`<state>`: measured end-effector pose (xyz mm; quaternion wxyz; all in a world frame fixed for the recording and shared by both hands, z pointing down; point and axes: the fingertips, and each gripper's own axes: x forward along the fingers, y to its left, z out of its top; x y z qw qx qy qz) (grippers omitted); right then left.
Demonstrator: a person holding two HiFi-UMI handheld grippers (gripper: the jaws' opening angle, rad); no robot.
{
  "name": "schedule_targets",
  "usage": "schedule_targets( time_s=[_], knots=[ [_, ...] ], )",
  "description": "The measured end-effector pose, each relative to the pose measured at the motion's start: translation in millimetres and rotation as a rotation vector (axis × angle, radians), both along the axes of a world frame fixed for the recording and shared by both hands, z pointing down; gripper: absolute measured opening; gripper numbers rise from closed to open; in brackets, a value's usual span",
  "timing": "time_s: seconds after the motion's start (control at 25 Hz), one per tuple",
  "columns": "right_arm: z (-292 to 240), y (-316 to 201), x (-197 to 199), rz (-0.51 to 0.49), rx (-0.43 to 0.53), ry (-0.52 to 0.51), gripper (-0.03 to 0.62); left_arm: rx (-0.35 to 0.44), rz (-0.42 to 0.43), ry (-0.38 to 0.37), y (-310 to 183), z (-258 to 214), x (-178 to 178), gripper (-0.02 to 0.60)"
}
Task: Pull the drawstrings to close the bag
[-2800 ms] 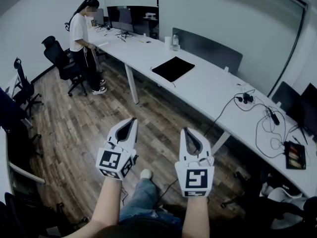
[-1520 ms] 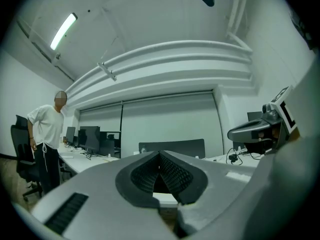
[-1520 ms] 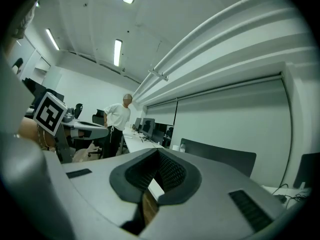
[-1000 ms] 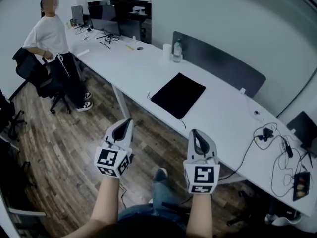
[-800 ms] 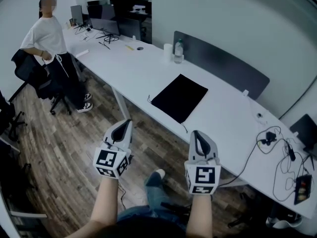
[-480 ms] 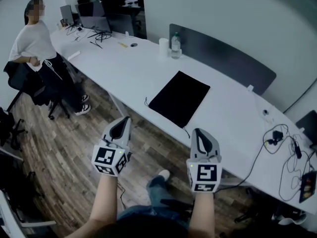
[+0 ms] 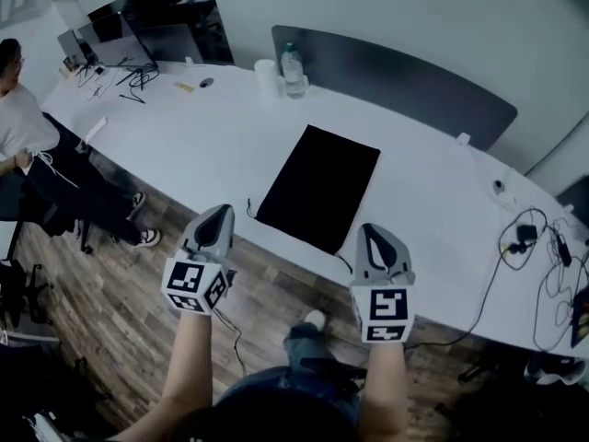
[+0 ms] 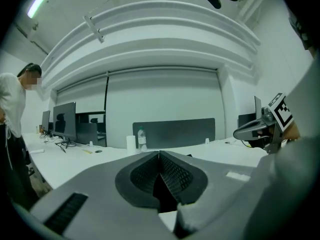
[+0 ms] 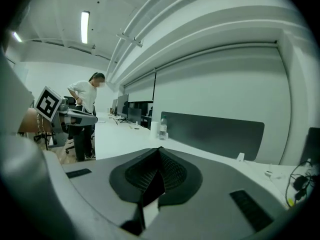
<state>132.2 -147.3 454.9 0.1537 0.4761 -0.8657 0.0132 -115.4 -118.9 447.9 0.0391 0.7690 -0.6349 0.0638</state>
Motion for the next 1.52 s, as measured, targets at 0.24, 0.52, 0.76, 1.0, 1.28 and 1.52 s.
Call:
schedule_targets(
  time_s=[0.24,0.52,0.76,1.0,1.28,1.52],
  knots=[
    [18.8,-27.9,12.4,0.063,-0.062,-0.021,-0.003,-0.065,0.035,0.034,-44.4,22.3,-5.1,0.001],
    [46.8,-33.2,29.6,0.112,-0.143,0.009,0.103,-0.204,0.065,0.004,-75.8,60.0,-16.7,0.071],
    [90.7,-22.9,40.5,0.157,-0.261,0.030,0.110,-0.388,0.043,0.030,-93.2,112.4,-34.5,0.084],
    [131.1,-1.8,34.3,0.159,-0.381,0.066,0.112,-0.515,0.088,0.016,-98.6,151.2,-37.6,0.100],
    [171.9,21.1,25.6,0.172,-0.502,0.110,0.103,-0.627,0.086,0.006,-98.4,192.7,-47.3,0.129],
    [204.5,37.0,19.5,0.178,-0.587,0.157,0.130,-0.694,0.096,0.002,-103.9,217.6,-47.3,0.145]
  ],
)
